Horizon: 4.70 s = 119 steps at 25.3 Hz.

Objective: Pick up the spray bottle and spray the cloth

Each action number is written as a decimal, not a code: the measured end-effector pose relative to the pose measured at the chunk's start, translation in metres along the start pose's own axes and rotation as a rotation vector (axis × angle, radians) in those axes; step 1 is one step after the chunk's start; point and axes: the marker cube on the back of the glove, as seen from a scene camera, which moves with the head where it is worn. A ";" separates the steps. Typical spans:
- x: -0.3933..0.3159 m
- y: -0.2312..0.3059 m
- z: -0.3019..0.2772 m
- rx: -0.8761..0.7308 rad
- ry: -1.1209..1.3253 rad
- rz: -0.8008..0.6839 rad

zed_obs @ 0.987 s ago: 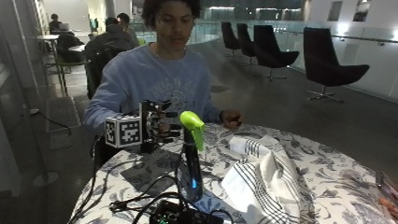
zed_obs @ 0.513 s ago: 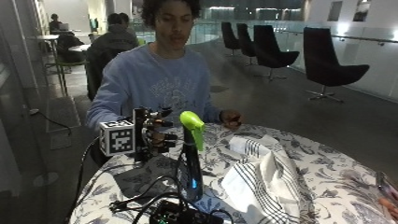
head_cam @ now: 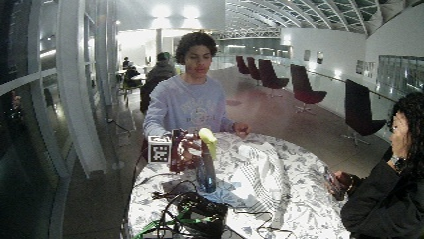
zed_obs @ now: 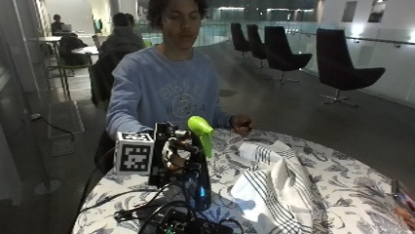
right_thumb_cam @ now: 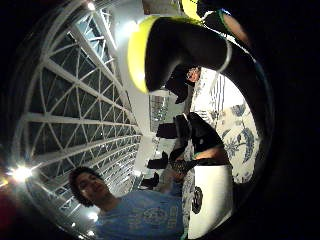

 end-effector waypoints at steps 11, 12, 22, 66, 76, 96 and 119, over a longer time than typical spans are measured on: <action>0.022 -0.040 0.019 -0.013 0.069 0.046; 0.022 -0.041 0.019 -0.006 0.073 0.038; -0.004 -0.037 0.021 -0.188 0.133 0.006; -0.051 -0.018 0.089 -0.751 0.386 0.442; -0.060 -0.005 0.103 -0.748 0.352 0.336; -0.129 0.131 0.339 -0.721 -0.117 -0.388; -0.092 0.157 0.317 -0.873 -0.008 -0.347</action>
